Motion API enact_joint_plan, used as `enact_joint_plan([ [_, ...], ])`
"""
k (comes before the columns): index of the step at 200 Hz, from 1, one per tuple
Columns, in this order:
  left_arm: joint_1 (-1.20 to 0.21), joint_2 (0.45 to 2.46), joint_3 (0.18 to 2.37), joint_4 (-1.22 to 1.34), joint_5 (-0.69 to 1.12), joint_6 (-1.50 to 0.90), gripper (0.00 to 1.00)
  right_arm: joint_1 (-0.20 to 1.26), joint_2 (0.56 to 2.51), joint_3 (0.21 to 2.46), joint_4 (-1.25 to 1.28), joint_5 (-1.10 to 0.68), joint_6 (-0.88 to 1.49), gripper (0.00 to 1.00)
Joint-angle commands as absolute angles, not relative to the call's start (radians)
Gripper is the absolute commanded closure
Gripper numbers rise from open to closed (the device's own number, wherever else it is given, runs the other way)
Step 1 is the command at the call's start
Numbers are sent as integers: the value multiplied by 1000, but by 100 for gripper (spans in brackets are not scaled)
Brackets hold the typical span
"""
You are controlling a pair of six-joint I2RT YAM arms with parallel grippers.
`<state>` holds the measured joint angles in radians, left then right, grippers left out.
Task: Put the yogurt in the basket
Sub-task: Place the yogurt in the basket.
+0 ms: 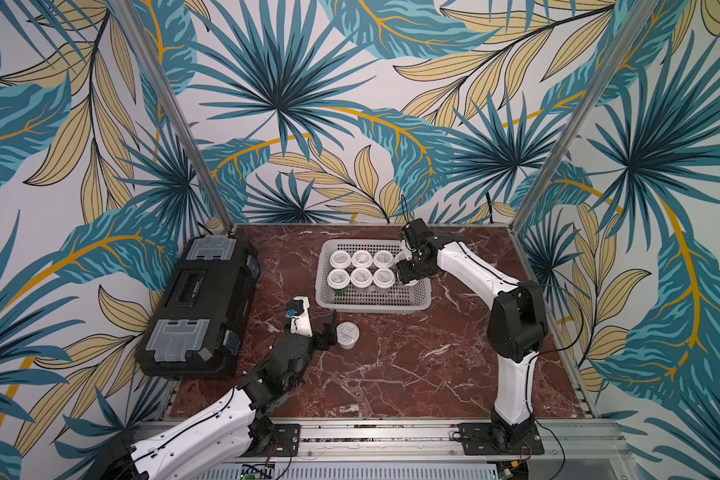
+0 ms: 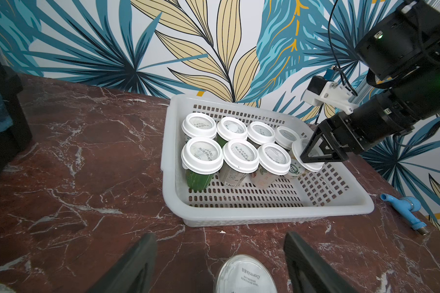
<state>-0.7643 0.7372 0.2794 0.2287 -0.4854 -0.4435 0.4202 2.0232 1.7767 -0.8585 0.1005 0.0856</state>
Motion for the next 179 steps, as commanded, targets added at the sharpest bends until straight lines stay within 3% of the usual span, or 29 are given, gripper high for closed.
enact_joint_plan([
  [1, -760, 737, 278, 249, -477, -444, 17, 416, 1994, 1750, -873, 98, 86, 30],
  [143, -761, 738, 278, 249, -477, -444, 17, 417, 2082, 1807, -907, 84, 77, 30],
  [179, -761, 741, 279, 249, -477, -444, 17, 416, 2081, 1807, -908, 86, 78, 25],
])
